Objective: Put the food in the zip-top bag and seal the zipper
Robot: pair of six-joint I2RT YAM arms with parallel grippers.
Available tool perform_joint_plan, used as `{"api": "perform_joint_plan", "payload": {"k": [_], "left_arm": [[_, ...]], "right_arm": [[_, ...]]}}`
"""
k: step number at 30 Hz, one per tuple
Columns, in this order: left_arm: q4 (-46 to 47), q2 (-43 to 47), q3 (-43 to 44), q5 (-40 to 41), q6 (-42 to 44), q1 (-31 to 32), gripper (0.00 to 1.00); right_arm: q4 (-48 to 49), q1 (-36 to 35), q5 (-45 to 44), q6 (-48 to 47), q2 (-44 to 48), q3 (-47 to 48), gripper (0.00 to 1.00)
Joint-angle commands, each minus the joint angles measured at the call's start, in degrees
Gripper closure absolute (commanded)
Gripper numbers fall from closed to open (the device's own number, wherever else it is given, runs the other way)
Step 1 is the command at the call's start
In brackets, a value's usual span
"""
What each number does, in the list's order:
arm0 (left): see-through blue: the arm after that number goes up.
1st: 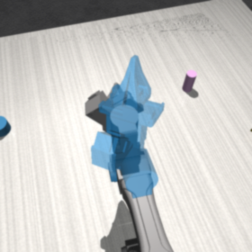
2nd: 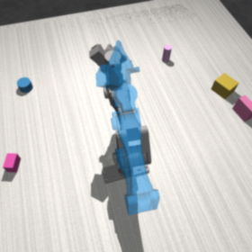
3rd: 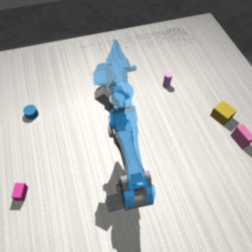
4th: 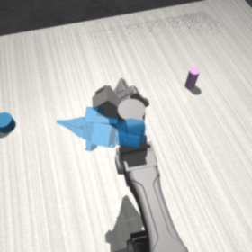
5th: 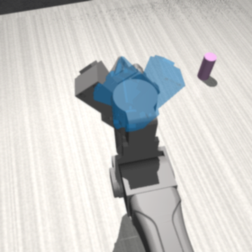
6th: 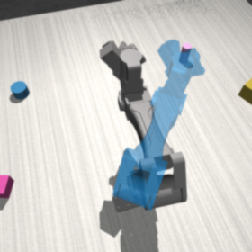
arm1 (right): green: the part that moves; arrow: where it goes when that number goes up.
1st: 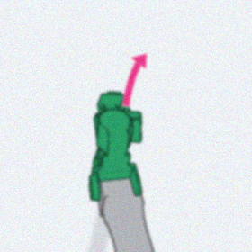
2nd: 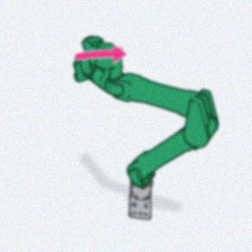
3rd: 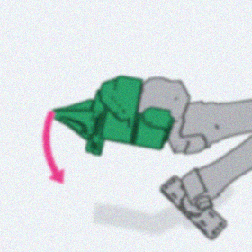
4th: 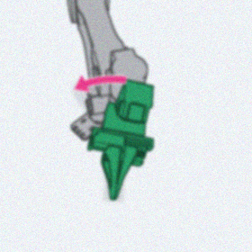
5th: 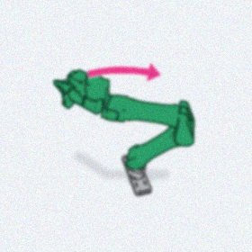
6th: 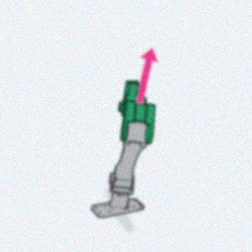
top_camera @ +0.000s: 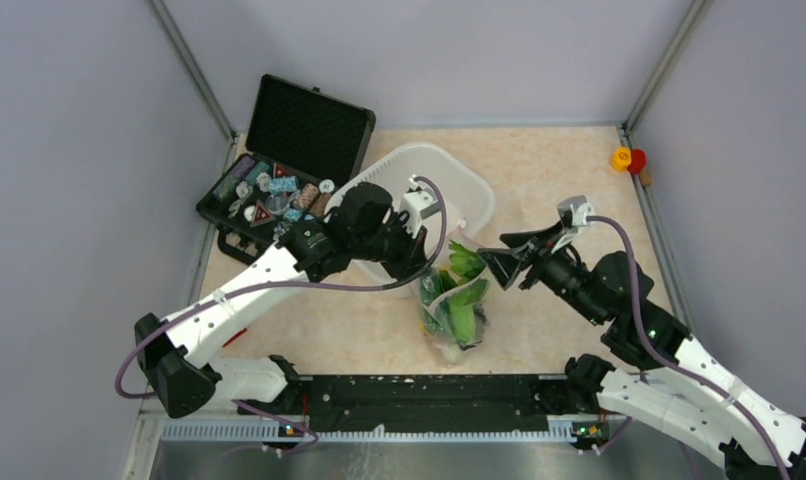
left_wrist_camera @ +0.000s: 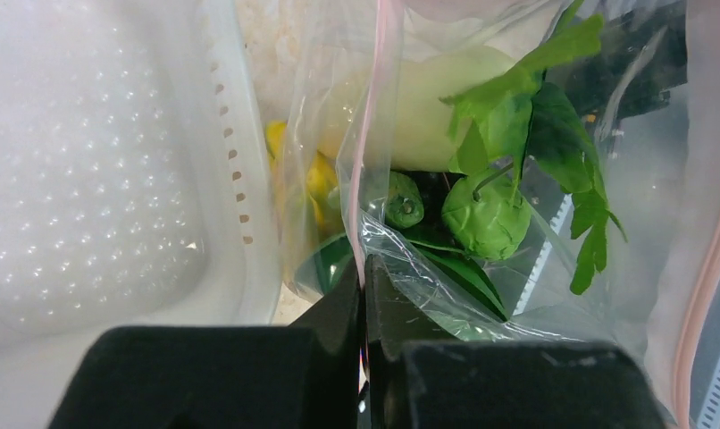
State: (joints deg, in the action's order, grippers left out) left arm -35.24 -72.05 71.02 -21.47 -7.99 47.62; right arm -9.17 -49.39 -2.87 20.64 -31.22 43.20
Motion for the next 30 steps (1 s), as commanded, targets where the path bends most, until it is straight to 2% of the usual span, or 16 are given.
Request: {"api": "perform_joint_plan", "payload": {"k": [1,5,8,10,12,13,15,17,20,23,24,28,30], "left_arm": [[2.0,0.3,0.0,-3.3,-0.2,-0.3,1.0],[2.0,2.4,2.8,1.4,-0.2,-0.7,1.0],[2.9,3.9,5.7,2.8,0.5,-1.2,1.0],[3.0,3.5,8.1,2.6,1.8,-1.3,1.0],[2.3,2.0,10.8,1.8,3.0,-1.2,1.0],[1.8,1.1,12.0,1.2,3.5,-1.2,1.0],[0.8,-0.5,13.9,0.2,4.2,-1.3,1.0],[0.5,-1.3,14.5,-0.2,4.5,-1.3,1.0],[0.7,-1.7,14.3,-1.0,4.8,-1.3,1.0],[0.6,-1.8,14.2,-1.0,5.3,-1.3,1.0],[0.7,-1.8,14.0,-1.1,5.7,-1.3,1.0],[0.6,-1.7,13.8,-1.6,7.4,-1.4,1.0],[0.2,-1.7,14.1,-2.7,9.9,-1.6,1.0]], "right_arm": [[-7.2,0.0,-19.2,0.9,0.1,5.6,0.36],[-8.4,-0.1,-17.4,-1.7,-0.8,9.1,0.36],[-7.6,-0.1,-16.8,-2.1,-1.6,9.9,0.41],[-8.5,0.0,-20.6,-3.4,-3.5,10.1,0.48],[-9.0,0.1,-23.7,-6.5,-5.9,10.8,0.51],[-9.1,0.4,-22.3,-9.1,-7.5,11.7,0.51],[-10.6,3.0,-19.9,-12.3,-11.0,13.8,0.51],[-11.0,8.9,-15.6,-14.0,-13.3,14.9,0.52],[-6.8,24.1,0.1,-10.3,-13.5,12.4,0.52],[-1.1,38.9,22.0,-3.5,-14.5,8.8,0.51],[1.1,41.8,30.2,-2.7,-15.3,7.5,0.49],[14.2,44.4,55.8,-5.2,-17.7,2.1,0.36],[18.5,44.4,64.4,-8.8,-18.3,-0.5,0.32]]}}
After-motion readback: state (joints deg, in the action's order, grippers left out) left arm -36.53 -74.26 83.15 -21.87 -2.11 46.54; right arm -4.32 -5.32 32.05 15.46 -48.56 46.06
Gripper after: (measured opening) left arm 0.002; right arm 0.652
